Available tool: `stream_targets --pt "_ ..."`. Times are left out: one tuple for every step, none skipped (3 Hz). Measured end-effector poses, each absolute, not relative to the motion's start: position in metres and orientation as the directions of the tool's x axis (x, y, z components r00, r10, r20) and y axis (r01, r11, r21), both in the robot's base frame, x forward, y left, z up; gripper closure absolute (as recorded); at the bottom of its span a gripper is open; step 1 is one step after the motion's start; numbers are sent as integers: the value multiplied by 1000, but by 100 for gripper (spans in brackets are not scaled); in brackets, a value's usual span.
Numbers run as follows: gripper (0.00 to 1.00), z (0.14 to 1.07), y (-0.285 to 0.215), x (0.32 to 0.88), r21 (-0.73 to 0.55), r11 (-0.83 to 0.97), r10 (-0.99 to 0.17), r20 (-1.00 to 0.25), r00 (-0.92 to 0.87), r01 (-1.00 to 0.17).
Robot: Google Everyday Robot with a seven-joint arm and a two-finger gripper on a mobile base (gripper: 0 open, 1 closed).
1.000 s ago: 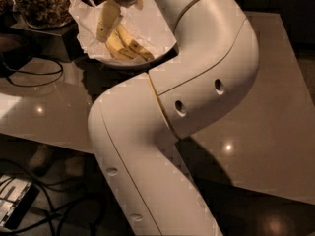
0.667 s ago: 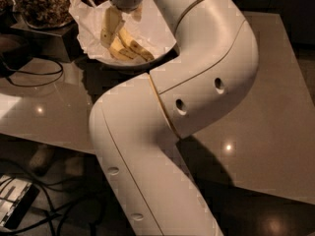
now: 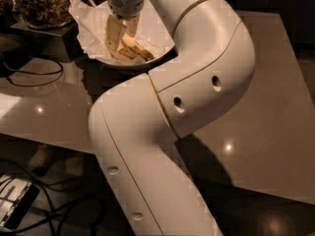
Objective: Pick banana from white bowl
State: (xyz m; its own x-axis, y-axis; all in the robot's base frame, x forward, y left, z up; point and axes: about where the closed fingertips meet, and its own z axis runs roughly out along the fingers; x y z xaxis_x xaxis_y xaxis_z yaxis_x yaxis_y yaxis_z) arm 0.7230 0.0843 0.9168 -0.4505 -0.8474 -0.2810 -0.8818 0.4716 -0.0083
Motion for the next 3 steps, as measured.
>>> stream_targets --pt "36 912 88 721 2 462 -853 -274 -445 -887" --pt "38 900 94 719 26 443 -863 -258 -434 -896" --pt "41 893 96 719 38 436 -867 -249 -431 -899"
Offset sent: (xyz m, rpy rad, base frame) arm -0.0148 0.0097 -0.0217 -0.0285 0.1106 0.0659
